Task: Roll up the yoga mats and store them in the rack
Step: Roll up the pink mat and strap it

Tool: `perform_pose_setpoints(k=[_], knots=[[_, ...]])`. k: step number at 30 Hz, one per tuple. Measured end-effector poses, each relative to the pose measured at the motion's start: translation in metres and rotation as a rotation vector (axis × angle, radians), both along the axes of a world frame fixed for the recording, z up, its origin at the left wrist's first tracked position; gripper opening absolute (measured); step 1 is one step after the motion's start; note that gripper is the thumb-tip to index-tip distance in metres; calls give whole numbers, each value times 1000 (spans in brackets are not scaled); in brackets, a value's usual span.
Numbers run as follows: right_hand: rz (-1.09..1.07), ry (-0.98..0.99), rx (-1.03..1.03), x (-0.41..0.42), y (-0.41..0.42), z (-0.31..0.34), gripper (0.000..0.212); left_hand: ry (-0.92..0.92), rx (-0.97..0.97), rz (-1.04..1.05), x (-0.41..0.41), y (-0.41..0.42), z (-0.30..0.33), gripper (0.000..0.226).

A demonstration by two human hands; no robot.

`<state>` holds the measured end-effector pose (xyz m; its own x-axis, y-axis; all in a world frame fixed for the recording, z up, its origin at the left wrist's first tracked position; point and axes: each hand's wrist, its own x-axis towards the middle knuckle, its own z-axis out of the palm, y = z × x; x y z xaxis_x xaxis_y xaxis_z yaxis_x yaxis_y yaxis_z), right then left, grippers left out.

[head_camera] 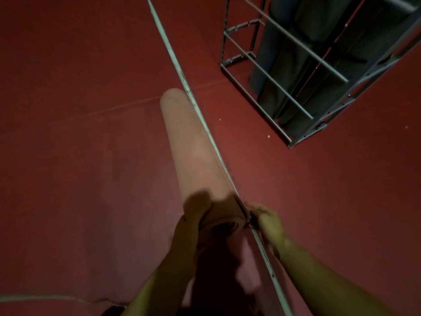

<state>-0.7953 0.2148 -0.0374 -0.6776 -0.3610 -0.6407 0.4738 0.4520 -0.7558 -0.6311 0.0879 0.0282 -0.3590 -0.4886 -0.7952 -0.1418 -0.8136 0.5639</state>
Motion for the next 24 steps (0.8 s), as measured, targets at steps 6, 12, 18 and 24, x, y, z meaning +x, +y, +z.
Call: perform_pose_setpoints(k=[6, 12, 18, 24], knots=[[173, -38, -357, 35, -39, 120, 43, 229, 63, -137, 14, -21, 93, 65], [462, 308, -365, 57, -64, 210, 81, 167, -41, -110, 48, -47, 171, 80], [666, 699, -293, 87, -97, 308, 66, 199, -489, 64, 83, -64, 235, 76], [698, 895, -184, 131, -116, 383, 76, 224, -765, 12, 131, -53, 306, 38]])
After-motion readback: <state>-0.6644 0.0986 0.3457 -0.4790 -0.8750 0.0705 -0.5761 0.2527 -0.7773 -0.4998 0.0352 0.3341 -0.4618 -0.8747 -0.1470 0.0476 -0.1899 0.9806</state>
